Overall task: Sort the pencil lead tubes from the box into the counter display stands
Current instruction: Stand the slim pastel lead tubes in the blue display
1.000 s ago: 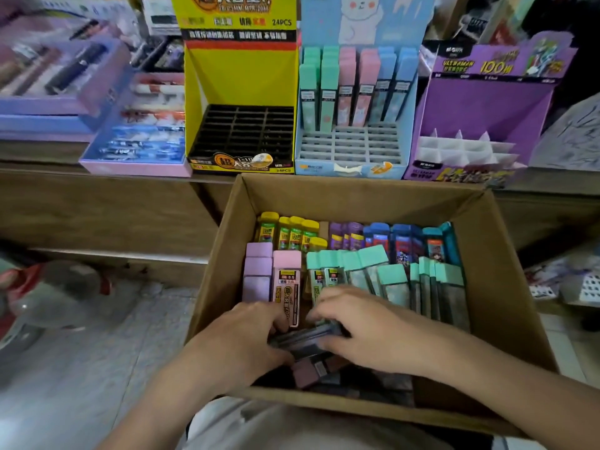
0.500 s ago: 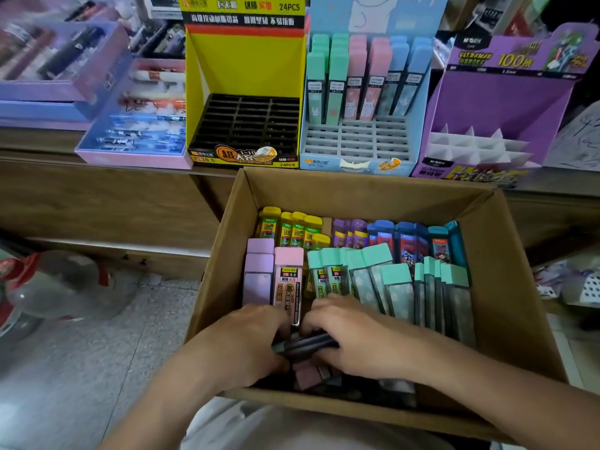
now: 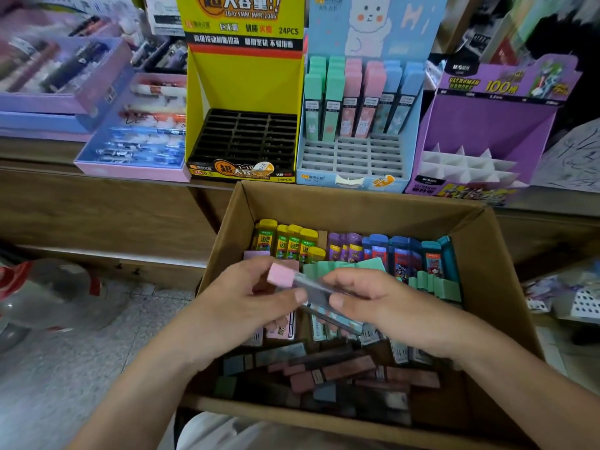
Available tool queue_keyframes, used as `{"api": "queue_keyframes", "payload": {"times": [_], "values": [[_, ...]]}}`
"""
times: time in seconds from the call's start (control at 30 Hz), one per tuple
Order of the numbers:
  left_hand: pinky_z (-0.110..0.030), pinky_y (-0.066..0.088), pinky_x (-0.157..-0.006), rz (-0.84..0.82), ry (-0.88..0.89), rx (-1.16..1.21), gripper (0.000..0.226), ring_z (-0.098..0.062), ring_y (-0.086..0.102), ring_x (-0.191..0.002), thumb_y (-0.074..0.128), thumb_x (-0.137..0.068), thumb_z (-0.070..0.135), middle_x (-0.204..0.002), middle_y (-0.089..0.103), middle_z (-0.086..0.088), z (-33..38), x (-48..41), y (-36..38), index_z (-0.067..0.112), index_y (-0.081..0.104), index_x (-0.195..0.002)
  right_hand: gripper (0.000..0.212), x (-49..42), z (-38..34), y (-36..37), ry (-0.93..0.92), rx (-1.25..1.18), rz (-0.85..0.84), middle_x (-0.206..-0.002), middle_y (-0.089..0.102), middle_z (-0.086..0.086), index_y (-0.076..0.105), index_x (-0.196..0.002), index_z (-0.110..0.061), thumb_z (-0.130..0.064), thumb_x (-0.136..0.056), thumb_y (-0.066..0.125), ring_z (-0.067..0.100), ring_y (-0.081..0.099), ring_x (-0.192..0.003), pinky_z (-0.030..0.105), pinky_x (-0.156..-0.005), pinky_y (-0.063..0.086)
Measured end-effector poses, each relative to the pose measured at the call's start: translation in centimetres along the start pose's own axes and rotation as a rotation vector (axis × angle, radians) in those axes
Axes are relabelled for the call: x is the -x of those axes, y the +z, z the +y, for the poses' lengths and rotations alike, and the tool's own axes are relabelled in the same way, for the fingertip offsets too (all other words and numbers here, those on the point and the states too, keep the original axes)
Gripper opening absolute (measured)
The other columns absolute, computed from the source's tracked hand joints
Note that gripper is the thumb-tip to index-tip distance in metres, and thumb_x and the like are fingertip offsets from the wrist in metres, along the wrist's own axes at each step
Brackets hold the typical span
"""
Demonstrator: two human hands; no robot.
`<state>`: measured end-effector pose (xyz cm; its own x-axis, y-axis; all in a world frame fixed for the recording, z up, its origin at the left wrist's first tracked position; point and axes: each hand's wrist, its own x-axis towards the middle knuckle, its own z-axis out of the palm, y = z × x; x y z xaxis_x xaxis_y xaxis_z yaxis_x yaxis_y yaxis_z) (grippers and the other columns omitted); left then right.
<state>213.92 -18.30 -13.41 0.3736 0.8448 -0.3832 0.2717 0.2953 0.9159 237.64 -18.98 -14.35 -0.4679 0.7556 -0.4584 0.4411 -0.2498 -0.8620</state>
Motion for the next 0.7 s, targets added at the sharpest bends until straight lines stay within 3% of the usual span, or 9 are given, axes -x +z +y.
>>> {"api": "queue_keyframes", "payload": {"times": [0.07, 0.17, 0.3, 0.37, 0.5, 0.6, 0.7], "values": [[-0.025, 0.055, -0.063, -0.003, 0.047, 0.050, 0.018, -0.014, 0.061, -0.069, 0.075, -0.090, 0.010, -0.084, 0.073, -0.008, 0.6, -0.4, -0.3, 0.016, 0.075, -0.108, 0.021, -0.1, -0.2, 0.0, 0.001, -0.267, -0.006, -0.100, 0.072, -0.001, 0.071, -0.118, -0.025, -0.022, -0.106, 0.053, 0.015, 0.068, -0.092, 0.035, -0.082, 0.053], [-0.024, 0.056, -0.065, -0.001, 0.059, 0.101, 0.024, -0.016, 0.064, -0.071, 0.077, -0.086, 0.006, -0.093, 0.071, -0.023, 1.5, -1.4, -0.8, 0.007, 0.073, -0.109, 0.024, -0.3, -0.9, -0.1, -0.019, -0.491, -0.020, -0.103, 0.073, 0.004, 0.073, -0.120, -0.027, -0.031, -0.099, 0.062, 0.016, 0.065, -0.084, 0.029, -0.071, 0.053], [-0.021, 0.053, -0.061, 0.017, 0.020, 0.240, 0.035, -0.013, 0.062, -0.067, 0.080, -0.076, 0.017, -0.081, 0.068, -0.013, 2.4, -2.8, -0.9, 0.002, 0.073, -0.106, 0.024, -0.6, -1.6, -0.3, -0.093, -0.409, 0.021, -0.086, 0.063, 0.003, 0.070, -0.120, -0.022, -0.019, -0.096, 0.070, 0.011, 0.059, -0.072, 0.023, -0.063, 0.051], [-0.020, 0.051, -0.059, 0.037, -0.006, 0.325, 0.040, -0.013, 0.059, -0.064, 0.080, -0.073, 0.021, -0.079, 0.066, -0.009, 2.7, -3.4, -0.7, -0.001, 0.073, -0.105, 0.023, -0.9, -1.9, -0.2, -0.091, -0.464, 0.039, -0.087, 0.066, 0.005, 0.068, -0.121, -0.015, -0.012, -0.099, 0.066, 0.013, 0.058, -0.070, 0.025, -0.061, 0.049], [-0.042, 0.044, -0.078, 0.040, -0.019, 0.408, 0.055, -0.034, 0.050, -0.080, 0.086, -0.071, 0.029, -0.085, 0.058, -0.022, 2.4, -4.3, 0.2, -0.007, 0.069, -0.109, 0.028, -1.4, -2.8, -0.2, -0.117, -0.638, 0.033, -0.095, 0.069, 0.013, 0.061, -0.126, 0.000, -0.012, -0.102, 0.057, 0.016, 0.060, -0.069, 0.026, -0.060, 0.049], [-0.047, 0.043, -0.078, 0.043, 0.016, 0.442, 0.039, -0.039, 0.052, -0.075, 0.087, -0.080, 0.029, -0.072, 0.059, -0.020, 2.0, -4.6, 1.0, -0.001, 0.073, -0.099, 0.027, -1.7, -3.0, 0.0, -0.127, -0.657, 0.065, -0.095, 0.070, 0.014, 0.062, -0.126, -0.003, -0.013, -0.103, 0.053, 0.017, 0.062, -0.070, 0.026, -0.061, 0.050], [-0.037, 0.048, -0.063, 0.081, 0.013, 0.474, 0.032, -0.034, 0.054, -0.064, 0.088, -0.078, 0.035, -0.064, 0.060, -0.017, 1.5, -5.0, 1.3, 0.007, 0.075, -0.089, 0.030, -1.9, -2.8, 0.2, -0.109, -0.666, 0.074, -0.099, 0.073, 0.017, 0.065, -0.123, -0.005, -0.022, -0.102, 0.053, 0.018, 0.065, -0.074, 0.027, -0.064, 0.054]]}}
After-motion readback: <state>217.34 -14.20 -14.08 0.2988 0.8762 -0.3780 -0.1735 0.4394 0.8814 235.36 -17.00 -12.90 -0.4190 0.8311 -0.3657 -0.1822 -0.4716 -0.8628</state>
